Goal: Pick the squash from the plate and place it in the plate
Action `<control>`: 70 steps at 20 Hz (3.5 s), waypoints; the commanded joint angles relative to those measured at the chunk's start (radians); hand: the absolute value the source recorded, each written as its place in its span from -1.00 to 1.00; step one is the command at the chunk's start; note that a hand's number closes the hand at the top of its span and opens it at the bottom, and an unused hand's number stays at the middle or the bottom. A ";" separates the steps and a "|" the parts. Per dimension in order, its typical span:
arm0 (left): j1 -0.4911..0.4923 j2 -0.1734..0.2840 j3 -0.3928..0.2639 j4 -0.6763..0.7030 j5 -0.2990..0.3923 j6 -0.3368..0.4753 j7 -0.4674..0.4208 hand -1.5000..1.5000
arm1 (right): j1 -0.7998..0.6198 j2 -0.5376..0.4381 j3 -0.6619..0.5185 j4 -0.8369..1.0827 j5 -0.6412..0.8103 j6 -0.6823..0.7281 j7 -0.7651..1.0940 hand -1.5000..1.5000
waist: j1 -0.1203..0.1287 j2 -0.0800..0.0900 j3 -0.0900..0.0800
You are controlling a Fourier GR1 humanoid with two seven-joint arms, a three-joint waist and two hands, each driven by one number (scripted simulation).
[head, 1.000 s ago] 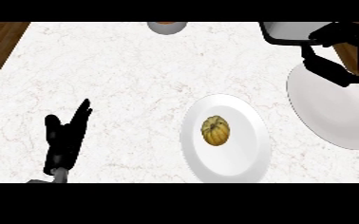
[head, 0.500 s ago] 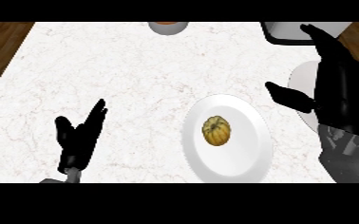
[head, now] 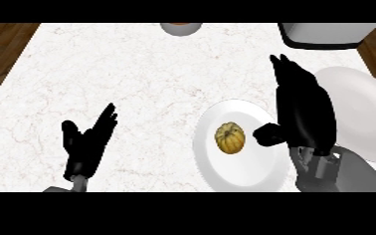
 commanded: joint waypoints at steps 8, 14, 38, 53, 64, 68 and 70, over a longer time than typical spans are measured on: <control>-0.039 -0.022 0.004 0.040 -0.013 -0.001 -0.004 0.00 | -0.111 0.261 0.064 0.234 0.014 0.264 0.326 -1.00 | 0.003 0.008 0.001; -0.023 -0.013 0.018 0.034 -0.007 -0.010 -0.006 0.00 | -0.088 0.358 0.072 0.358 0.118 0.263 0.338 -1.00 | -0.001 0.006 0.002; -0.041 -0.044 0.030 0.037 -0.024 -0.024 0.009 0.00 | -0.072 0.457 0.005 0.660 0.216 0.192 0.307 -1.00 | 0.010 0.012 0.005; -0.039 -0.104 0.004 0.021 -0.077 0.023 0.024 0.00 | 0.026 0.457 -0.005 0.651 0.230 0.310 0.175 1.00 | -0.005 0.008 0.005; -0.023 -0.074 0.025 0.006 -0.061 -0.027 0.021 0.00 | -0.116 0.457 -0.311 0.748 0.320 0.015 0.175 1.00 | 0.016 0.027 0.008; -0.013 -0.053 0.043 0.006 -0.050 -0.047 0.006 0.00 | -0.206 0.415 -0.466 0.725 0.386 -0.156 0.179 1.00 | 0.033 0.036 0.008; -0.032 -0.035 0.045 -0.003 -0.053 -0.060 0.014 0.00 | -0.255 0.382 -0.472 0.721 0.477 -0.247 0.167 1.00 | 0.046 0.033 0.008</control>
